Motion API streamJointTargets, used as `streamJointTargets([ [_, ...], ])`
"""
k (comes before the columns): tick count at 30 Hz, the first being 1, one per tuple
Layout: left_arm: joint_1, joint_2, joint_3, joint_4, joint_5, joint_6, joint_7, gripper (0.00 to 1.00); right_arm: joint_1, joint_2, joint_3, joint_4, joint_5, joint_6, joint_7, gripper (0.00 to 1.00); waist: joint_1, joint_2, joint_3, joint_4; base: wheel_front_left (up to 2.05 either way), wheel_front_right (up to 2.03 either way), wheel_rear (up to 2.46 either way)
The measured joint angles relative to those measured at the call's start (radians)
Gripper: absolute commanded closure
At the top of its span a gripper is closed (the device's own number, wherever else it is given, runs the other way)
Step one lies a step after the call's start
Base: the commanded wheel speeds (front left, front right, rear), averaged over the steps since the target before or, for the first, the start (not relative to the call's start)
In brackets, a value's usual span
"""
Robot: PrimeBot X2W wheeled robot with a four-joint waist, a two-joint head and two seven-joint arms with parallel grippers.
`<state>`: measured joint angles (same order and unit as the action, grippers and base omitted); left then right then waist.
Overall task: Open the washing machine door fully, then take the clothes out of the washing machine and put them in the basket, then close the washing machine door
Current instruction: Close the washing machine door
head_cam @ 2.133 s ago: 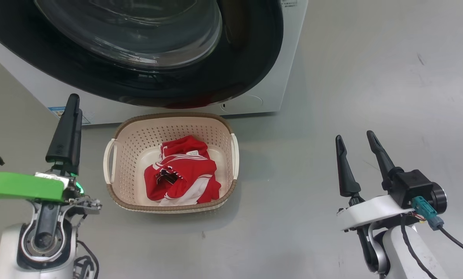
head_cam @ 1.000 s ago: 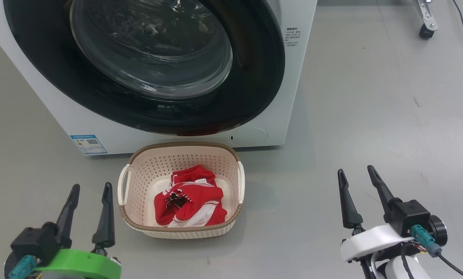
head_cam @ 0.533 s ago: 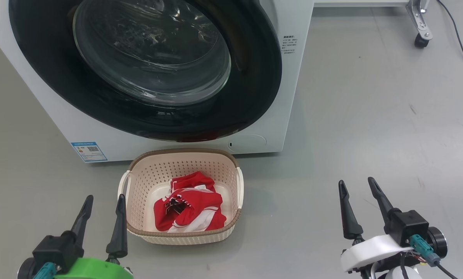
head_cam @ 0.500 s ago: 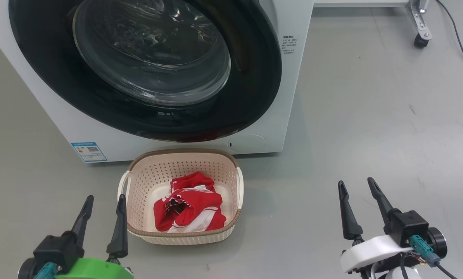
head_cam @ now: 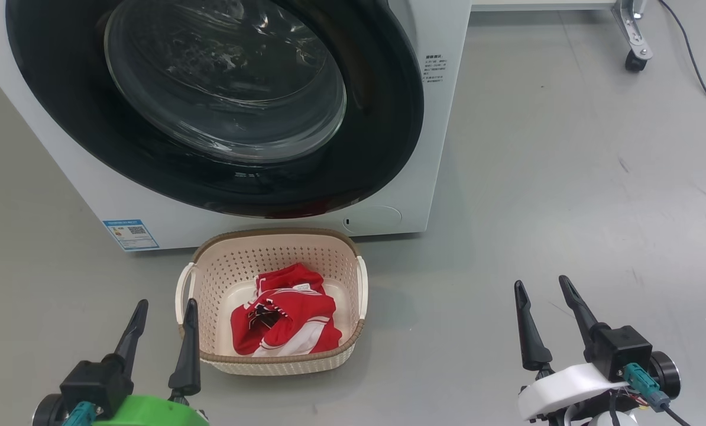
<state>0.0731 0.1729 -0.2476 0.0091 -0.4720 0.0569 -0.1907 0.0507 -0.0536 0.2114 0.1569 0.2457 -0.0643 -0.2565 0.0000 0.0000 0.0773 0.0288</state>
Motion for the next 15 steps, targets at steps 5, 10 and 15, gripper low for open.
streamJointTargets([
  [5, 0.0, -0.001, -0.005, 0.0, 0.003, 0.001, 0.0, 0.0, 0.0, 0.001, 0.0, -0.003, 0.0, 0.0, 0.0, 0.0, 0.0, 0.0, 0.003, -0.002, 0.0, 0.0, 0.0],
  [10, 0.0, -0.004, -0.008, 0.0, 0.003, 0.003, 0.0, 0.0, 0.0, 0.002, -0.002, -0.004, 0.002, -0.001, 0.0, 1.0, 0.0, 0.0, 0.005, -0.002, 0.0, 0.0, 0.0],
  [15, 0.0, -0.005, -0.009, -0.001, 0.011, 0.009, 0.0, 0.0, 0.0, 0.004, -0.002, -0.004, 0.005, -0.001, 0.0, 1.0, 0.0, 0.0, 0.007, 0.002, 0.0, 0.0, 0.0],
])
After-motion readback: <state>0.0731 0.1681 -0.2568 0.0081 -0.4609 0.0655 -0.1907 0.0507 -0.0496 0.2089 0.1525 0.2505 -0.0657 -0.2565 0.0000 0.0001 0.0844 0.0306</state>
